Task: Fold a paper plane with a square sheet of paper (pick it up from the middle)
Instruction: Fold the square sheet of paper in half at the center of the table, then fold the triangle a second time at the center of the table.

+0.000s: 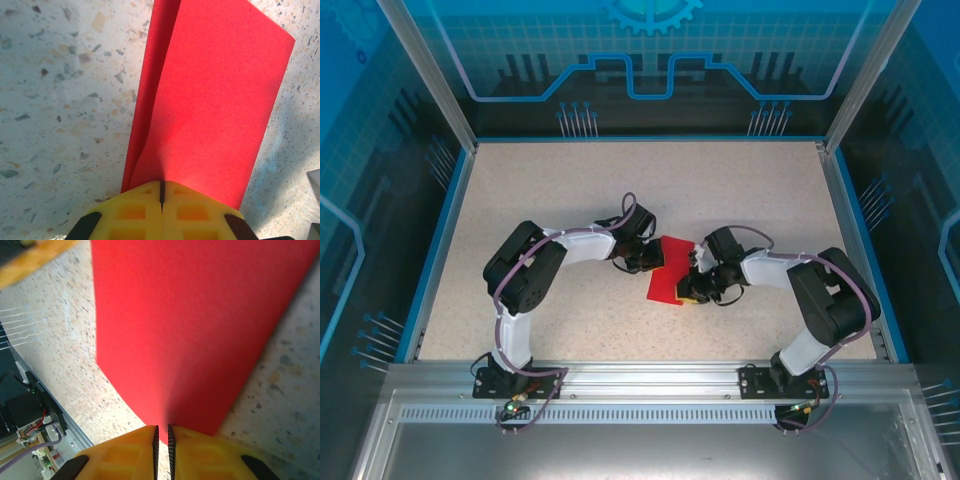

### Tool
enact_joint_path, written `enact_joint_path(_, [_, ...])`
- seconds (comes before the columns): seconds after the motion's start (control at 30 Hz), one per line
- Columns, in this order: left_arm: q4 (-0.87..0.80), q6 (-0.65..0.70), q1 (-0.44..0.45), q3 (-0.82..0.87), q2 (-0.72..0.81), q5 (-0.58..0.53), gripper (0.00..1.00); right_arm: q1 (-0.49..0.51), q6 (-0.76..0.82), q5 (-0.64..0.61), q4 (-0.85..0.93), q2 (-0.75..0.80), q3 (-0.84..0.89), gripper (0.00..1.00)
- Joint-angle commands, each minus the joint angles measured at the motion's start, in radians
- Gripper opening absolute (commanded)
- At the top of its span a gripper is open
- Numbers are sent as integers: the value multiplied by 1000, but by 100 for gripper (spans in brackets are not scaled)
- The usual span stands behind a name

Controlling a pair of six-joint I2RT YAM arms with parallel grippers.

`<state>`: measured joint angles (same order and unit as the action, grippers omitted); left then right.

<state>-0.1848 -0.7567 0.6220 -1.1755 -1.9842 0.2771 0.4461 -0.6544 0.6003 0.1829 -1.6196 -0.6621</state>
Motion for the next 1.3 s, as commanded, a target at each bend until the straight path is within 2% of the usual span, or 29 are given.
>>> enact_joint_path(0.0, [-114,13,20,34,-82,-29,0,23,20,-4,-4,-14,16,16])
enact_joint_path(0.07, [-117,13,24,27,-81,-23,0,25,38,0,24,-23,12,16])
enact_joint_path(0.17, [-123,10,25,13,-72,-11,0,23,54,-72,112,-5,-4,16])
enact_joint_path(0.3, [-141,15,25,-5,-20,-17,0,17,57,-61,172,61,-32,16])
enact_joint_path(0.4, [-163,18,24,-42,12,-12,5,-11,43,-107,208,116,-45,16])
enact_joint_path(0.63, [-176,20,-19,-64,112,-4,30,-116,-47,-132,165,197,-19,23])
enact_joint_path(0.7, [-157,13,-49,-59,114,43,39,-118,-54,-144,167,192,-34,27])
enact_joint_path(0.8, [-142,15,-85,-64,86,108,44,-118,-76,-139,125,168,-40,33])
enact_joint_path(0.9, [-123,22,-99,-86,40,195,45,-117,-82,-102,112,120,-75,30])
enact_joint_path(0.97, [-122,20,-99,-99,15,202,46,-116,-82,-98,104,102,-94,26])
enact_joint_path(1.27, [-164,32,-98,-160,-47,194,47,-119,-77,-74,71,-18,-145,30])
